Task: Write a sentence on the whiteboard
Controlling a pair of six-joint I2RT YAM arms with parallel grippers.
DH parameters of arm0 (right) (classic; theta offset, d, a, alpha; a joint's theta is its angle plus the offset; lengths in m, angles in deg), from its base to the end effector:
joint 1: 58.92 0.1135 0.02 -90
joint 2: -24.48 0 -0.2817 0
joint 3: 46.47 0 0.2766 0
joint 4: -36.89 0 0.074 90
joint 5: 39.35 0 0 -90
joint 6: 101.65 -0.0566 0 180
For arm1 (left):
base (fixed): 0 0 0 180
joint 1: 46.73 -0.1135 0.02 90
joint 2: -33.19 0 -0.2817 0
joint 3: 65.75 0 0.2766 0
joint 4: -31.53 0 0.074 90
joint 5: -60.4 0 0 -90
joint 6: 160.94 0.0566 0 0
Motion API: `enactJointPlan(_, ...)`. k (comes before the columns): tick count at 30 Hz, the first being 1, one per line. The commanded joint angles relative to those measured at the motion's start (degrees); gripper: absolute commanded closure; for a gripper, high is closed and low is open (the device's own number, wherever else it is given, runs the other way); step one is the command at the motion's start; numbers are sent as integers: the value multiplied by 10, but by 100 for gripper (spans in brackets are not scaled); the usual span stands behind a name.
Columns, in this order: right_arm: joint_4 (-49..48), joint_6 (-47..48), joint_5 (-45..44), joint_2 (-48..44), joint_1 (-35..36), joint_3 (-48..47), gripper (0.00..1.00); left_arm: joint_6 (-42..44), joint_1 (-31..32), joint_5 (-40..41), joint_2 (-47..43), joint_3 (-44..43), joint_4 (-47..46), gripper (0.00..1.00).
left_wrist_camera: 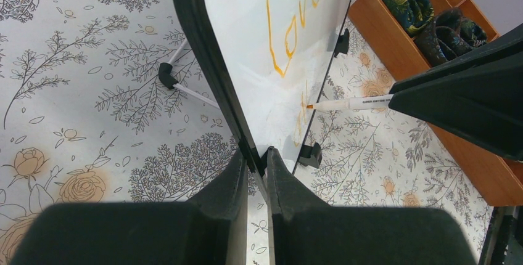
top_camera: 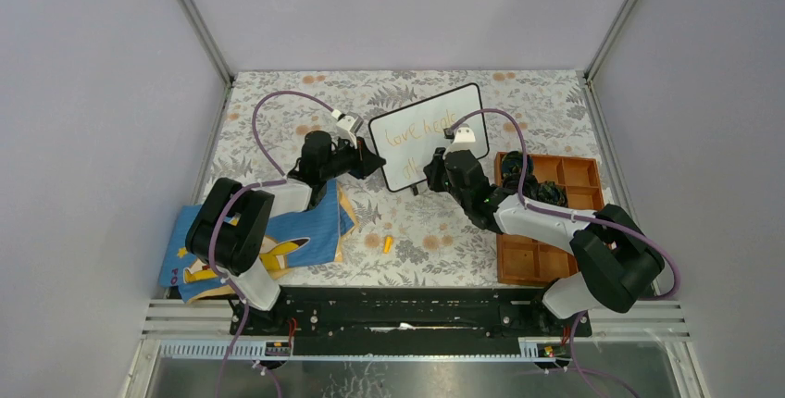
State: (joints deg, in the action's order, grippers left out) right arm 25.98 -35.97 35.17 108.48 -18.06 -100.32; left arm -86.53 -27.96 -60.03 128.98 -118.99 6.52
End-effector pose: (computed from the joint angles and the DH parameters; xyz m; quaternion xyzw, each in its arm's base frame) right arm 0.2754 0.2183 0.2124 -0.0390 0.8107 0.2165 0.5425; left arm 0.3404 -0.1460 0.1697 0.1766 0.7738 -0.3707 0.4823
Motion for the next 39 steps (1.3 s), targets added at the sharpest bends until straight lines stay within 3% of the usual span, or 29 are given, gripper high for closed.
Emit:
enactJointPlan(1, -14, -3, -8, -12, -4, 6, 100, 61, 6, 44, 11, 10, 73, 100)
enactJointPlan(27, 10, 2, -44, -24, -5, 14, 100, 62, 7, 47, 11, 11, 75, 100)
enactJointPlan(39, 22, 2, -57, -115, -5, 41, 100, 64, 8, 50, 8, 11, 77, 100)
